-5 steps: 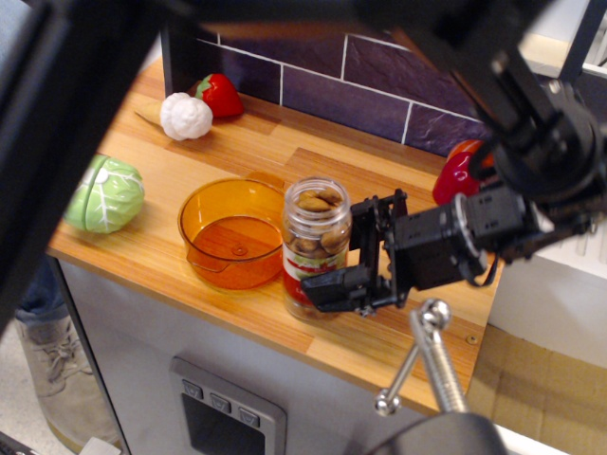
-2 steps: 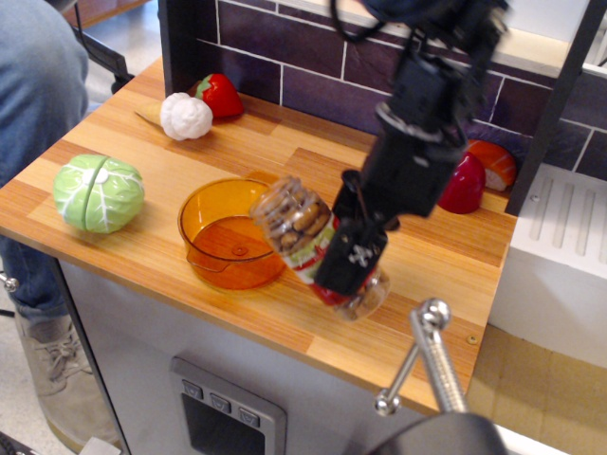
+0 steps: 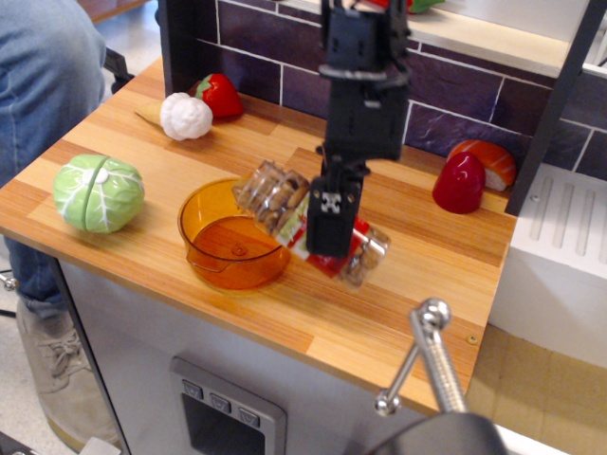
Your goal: Pour almonds in pot
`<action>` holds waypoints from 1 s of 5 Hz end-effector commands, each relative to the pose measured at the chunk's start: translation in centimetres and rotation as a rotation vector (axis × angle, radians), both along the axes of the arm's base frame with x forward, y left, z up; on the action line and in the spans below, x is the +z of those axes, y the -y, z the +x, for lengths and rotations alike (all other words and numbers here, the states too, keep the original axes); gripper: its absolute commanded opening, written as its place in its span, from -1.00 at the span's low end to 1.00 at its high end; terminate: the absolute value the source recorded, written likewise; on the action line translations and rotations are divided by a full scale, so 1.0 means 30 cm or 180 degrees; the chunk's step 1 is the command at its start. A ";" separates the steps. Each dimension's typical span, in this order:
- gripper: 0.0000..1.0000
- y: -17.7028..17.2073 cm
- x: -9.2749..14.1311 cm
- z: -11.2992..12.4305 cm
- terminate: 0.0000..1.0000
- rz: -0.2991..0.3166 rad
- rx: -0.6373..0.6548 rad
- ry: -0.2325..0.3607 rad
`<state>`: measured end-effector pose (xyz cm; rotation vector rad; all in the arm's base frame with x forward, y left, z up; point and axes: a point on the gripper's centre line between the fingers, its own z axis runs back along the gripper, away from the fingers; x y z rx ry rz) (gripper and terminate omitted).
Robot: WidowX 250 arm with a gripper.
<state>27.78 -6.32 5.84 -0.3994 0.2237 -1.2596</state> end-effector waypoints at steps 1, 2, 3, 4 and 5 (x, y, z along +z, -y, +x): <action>-1.00 -0.010 0.065 0.034 -1.00 -0.0321 0.0088 0.0399; -1.00 -0.017 0.060 0.050 -1.00 -0.0518 0.0289 0.0415; -1.00 -0.011 0.046 0.051 -1.00 -0.0604 0.0514 0.0612; -1.00 -0.022 0.060 0.065 -1.00 -0.0654 0.1194 0.0994; -1.00 -0.046 0.073 0.070 -1.00 -0.0712 0.1589 0.1262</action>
